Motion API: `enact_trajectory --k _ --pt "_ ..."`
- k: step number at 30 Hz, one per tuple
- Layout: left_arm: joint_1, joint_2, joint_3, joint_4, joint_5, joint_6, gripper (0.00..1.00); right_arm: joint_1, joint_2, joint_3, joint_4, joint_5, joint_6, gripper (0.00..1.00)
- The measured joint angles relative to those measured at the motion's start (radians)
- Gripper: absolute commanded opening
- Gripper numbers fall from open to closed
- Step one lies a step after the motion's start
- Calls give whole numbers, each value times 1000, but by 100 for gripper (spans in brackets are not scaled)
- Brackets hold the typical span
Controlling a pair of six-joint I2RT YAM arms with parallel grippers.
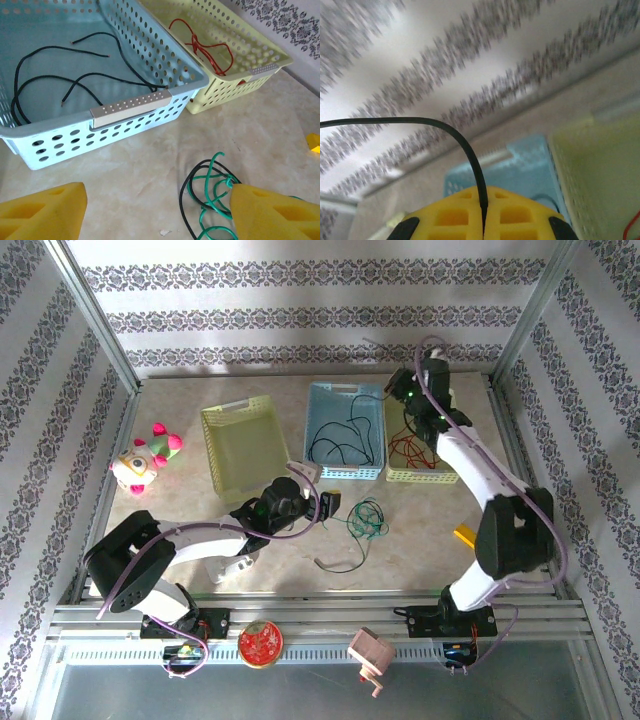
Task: Untangle the cables
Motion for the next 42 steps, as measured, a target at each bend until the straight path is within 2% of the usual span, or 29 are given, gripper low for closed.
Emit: enact_trajectory --k 5,6,7,9,10,12,14,20,24,27,31,37,42 --pt "0 0 0 -5 -1 2 75 8 153 -11 -50 -116 64 1" --pt "0 0 0 -6 -1 3 75 14 172 -15 -66 -129 68 4" --pt "0 0 0 -8 -2 3 75 21 184 -15 -82 -135 70 12" --pt "0 0 0 -11 -3 3 76 34 190 -15 -105 -139 69 39" --pt "0 0 0 -11 -5 3 76 42 187 -14 -112 -137 61 46" --pt "0 0 1 -11 -7 3 76 51 183 -6 -130 -126 44 55" --pt "0 0 1 -11 -9 3 76 61 173 1 -151 -105 18 59" --pt "0 0 1 -11 -26 2 76 67 49 -3 -227 -17 -63 60" --pt "0 2 1 -11 -50 2 76 75 -146 -109 -240 -3 -120 60" --pt "0 8 1 -11 -79 -5 76 117 -304 -236 -265 -28 -166 58" --pt "0 13 0 -10 -130 -30 76 233 -465 -412 -366 -146 -235 55" --pt "2 27 -4 -10 -223 -69 76 439 -519 -579 -496 -294 -283 43" --pt "2 27 -6 -10 -270 -80 76 504 -442 -625 -533 -314 -292 36"
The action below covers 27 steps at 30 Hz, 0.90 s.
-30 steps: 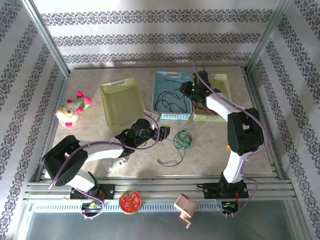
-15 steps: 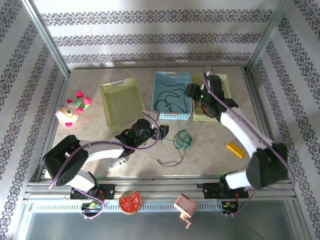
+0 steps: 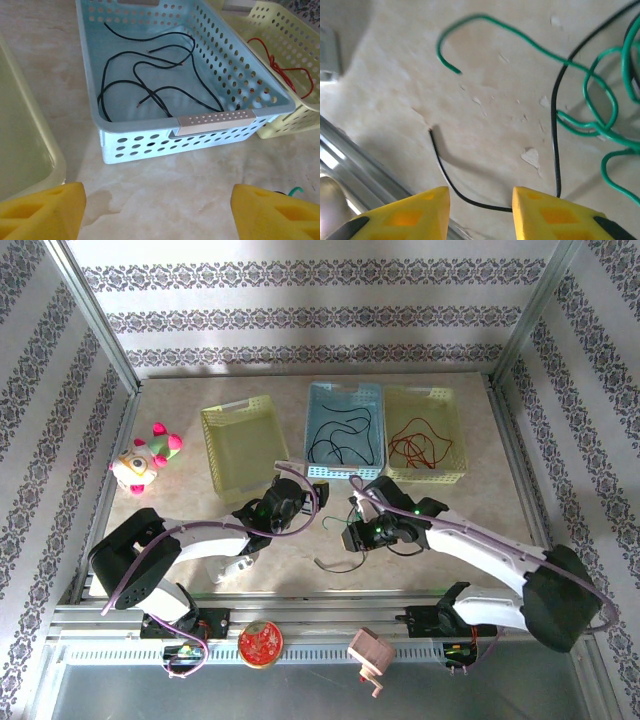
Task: Untangle the cables
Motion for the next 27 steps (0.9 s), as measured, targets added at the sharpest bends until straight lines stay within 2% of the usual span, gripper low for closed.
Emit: enact_trajectory --k 7,21,23,27 --pt "0 0 -5 -1 -20 -8 76 0 138 2 -6 39 -17 33" --pt "0 14 -5 -3 -15 -12 76 0 210 27 -29 152 -41 30" --pt "0 14 -5 -4 -15 -15 76 0 237 34 -23 157 -42 24" --pt "0 14 -5 -9 -15 -15 76 0 274 53 -13 162 -39 4"
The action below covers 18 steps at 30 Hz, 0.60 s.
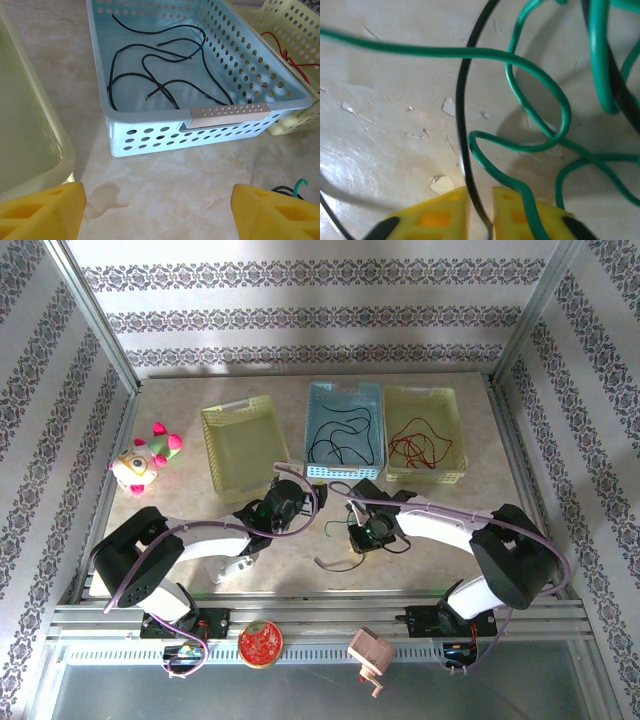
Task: Untangle the cables
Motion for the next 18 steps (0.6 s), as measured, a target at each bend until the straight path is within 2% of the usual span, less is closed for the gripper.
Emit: enact_trajectory --k 4,10,18 --pt "0 0 0 -6 0 -3 76 2 -23 15 5 7 -2 0" --pt "0 0 0 -6 0 -3 76 -7 -225 61 6 22 -3 0" --pt "0 0 0 -5 0 -4 76 -120 -412 119 36 -10 4 0"
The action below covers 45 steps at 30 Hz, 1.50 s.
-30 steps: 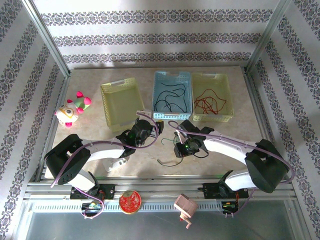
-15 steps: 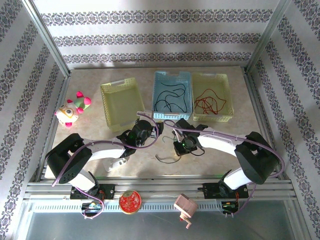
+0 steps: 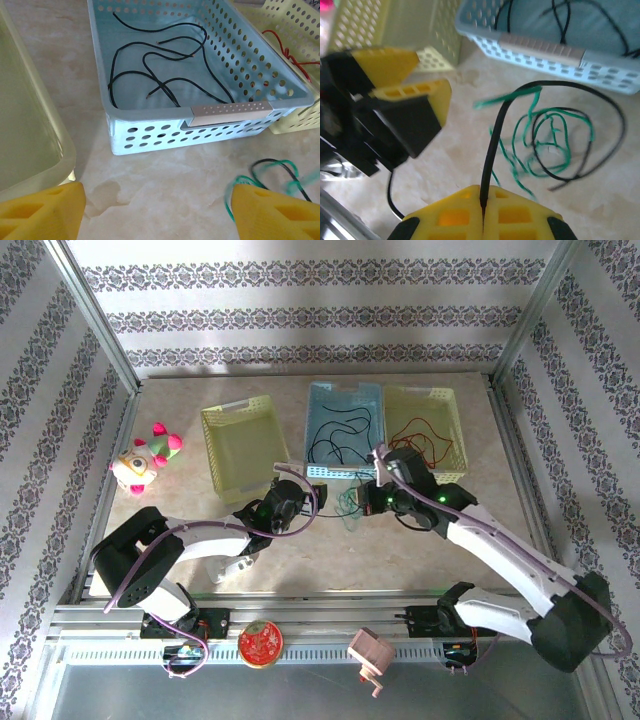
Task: Untangle the cables
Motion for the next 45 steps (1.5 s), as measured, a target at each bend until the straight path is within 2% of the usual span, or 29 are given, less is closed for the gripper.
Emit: enact_trajectory --k 9,14,24,29,36,42,45 --pt "0 0 -2 17 54 2 75 -135 -127 7 90 -143 82 0" --pt "0 16 -2 42 127 3 75 -156 -140 -13 126 -179 130 0" --pt "0 63 2 53 237 25 73 -184 -206 -36 181 -189 187 0" --pt "0 151 53 47 339 71 72 -207 -206 -57 201 -178 232 0" --pt "0 257 151 37 417 119 69 -270 -205 -96 227 -181 314 0" --pt "0 355 231 38 427 134 53 -300 -215 -119 240 -188 366 0" --pt "0 396 242 38 423 130 37 -316 -235 -121 240 -191 384 0"
